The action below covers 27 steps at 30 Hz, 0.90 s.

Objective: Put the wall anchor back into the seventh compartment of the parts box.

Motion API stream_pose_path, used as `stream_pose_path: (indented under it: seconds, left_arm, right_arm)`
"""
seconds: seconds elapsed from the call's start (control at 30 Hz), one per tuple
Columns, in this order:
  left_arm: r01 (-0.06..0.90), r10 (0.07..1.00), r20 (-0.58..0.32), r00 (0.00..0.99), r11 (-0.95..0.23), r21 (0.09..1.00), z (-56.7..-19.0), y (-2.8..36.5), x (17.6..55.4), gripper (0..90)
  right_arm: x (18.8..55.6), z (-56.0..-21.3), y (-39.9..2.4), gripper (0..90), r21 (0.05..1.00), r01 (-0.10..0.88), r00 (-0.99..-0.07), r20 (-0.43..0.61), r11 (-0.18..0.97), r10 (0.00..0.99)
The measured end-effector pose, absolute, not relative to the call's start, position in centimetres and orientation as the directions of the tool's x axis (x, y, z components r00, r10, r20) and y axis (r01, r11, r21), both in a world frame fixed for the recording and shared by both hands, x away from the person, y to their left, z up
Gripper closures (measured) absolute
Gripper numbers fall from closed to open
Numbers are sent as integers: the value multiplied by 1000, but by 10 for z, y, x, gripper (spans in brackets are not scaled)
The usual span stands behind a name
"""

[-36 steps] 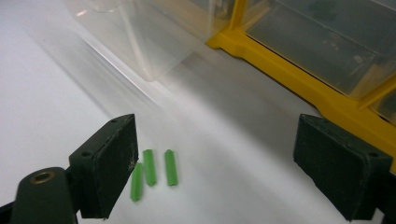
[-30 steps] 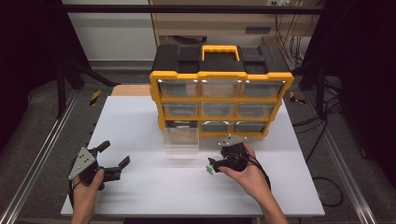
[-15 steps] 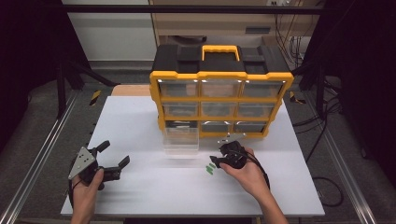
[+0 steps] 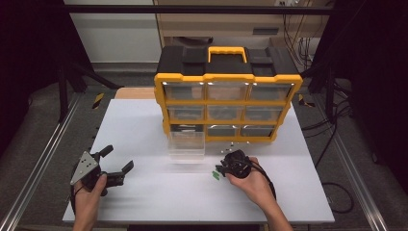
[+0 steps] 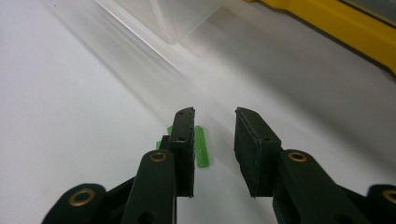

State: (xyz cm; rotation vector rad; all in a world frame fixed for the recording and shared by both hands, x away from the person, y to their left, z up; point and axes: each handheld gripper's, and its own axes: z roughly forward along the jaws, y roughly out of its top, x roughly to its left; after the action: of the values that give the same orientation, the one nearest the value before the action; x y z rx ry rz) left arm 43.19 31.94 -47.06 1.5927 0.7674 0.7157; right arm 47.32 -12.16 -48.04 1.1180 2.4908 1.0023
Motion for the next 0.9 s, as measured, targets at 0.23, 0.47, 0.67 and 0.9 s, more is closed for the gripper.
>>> stream_pose_path:
  seconds: [0.23, 0.47, 0.67, 0.9]
  left_arm:
    - [94, 802, 35, 596, -112, 989, -470, 320, 432, 3]
    - [94, 802, 35, 596, -113, 989, -470, 320, 432, 3]
    - [93, 802, 36, 596, -113, 989, -470, 320, 432, 3]
    - [93, 802, 36, 596, -114, 989, -470, 320, 432, 3]
  right_arm:
    - [471, -483, -117, 739, 666, 573, -683, 67, 478, 727]
    - [471, -486, -115, 773, 650, 576, -679, 41, 496, 733]
    - [470, -487, -113, 795, 644, 585, -677, 50, 494, 735]
    - [469, -490, -111, 832, 643, 573, -687, 39, 508, 726]
